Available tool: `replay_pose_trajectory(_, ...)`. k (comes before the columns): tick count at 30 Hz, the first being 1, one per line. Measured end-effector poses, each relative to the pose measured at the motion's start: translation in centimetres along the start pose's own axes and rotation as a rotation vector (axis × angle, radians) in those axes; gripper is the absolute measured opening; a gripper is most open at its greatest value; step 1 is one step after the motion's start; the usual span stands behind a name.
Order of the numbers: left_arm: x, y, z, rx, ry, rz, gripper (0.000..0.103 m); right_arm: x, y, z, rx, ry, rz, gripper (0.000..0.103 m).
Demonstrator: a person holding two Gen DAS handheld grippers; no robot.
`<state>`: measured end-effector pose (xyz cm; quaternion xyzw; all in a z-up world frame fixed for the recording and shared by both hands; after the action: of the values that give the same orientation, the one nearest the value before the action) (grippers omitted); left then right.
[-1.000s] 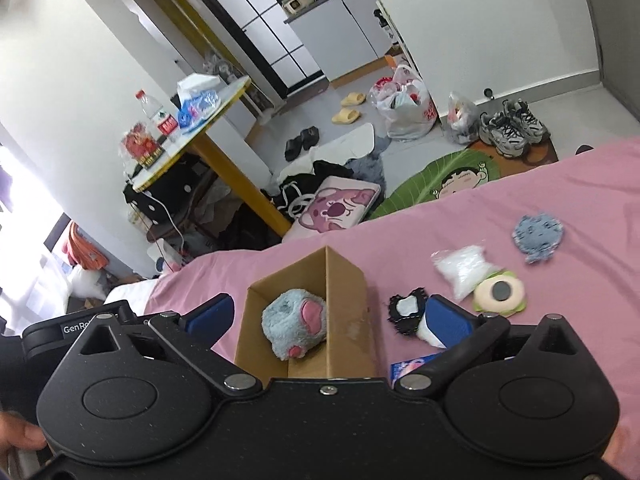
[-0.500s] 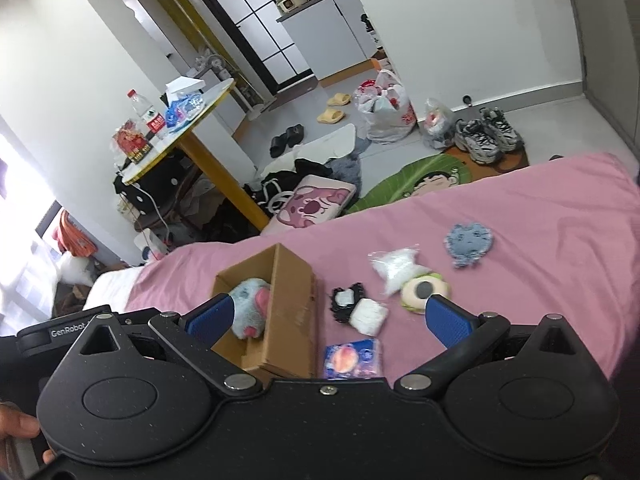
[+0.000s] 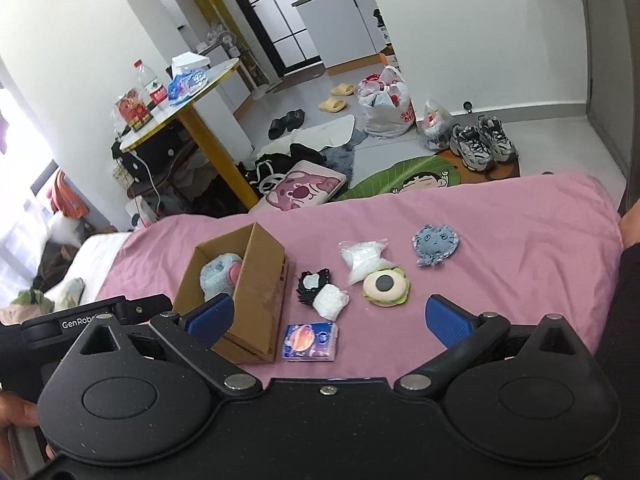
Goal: Organize soft objects
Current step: 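Reach the left tool to the blue tissue pack while the right tool approaches the eyeball plush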
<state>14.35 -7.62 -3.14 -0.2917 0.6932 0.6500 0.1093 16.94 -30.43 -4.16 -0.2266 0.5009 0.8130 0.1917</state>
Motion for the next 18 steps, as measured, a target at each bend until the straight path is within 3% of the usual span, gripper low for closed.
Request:
replay_pose_trajectory(11, 1.7, -2.0, -2.2, -0.008, -0.022, 0.033, 0.094, -0.3, -1.2, -1.1, -0.029, 0.106, 0.041, 0.103)
replay_pose_trajectory(18, 2.7, -4.5, -3.3, -0.006, -0.003, 0.079, 0.094, -0.9, -3.1, -2.7, 0.008, 0.136, 0.081, 0.103)
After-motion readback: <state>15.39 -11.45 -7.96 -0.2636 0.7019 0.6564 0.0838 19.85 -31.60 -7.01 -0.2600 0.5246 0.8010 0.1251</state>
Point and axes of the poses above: each gripper's, at about its wrist camera, not at the fingertips, and y roughly against the way its jaws point, z to its left, x to its underside, the point moved 1 cm from there along -y, roughly the way its jaws point, and after that the axes turned 7 degrees about z, right-handed, at the moved point
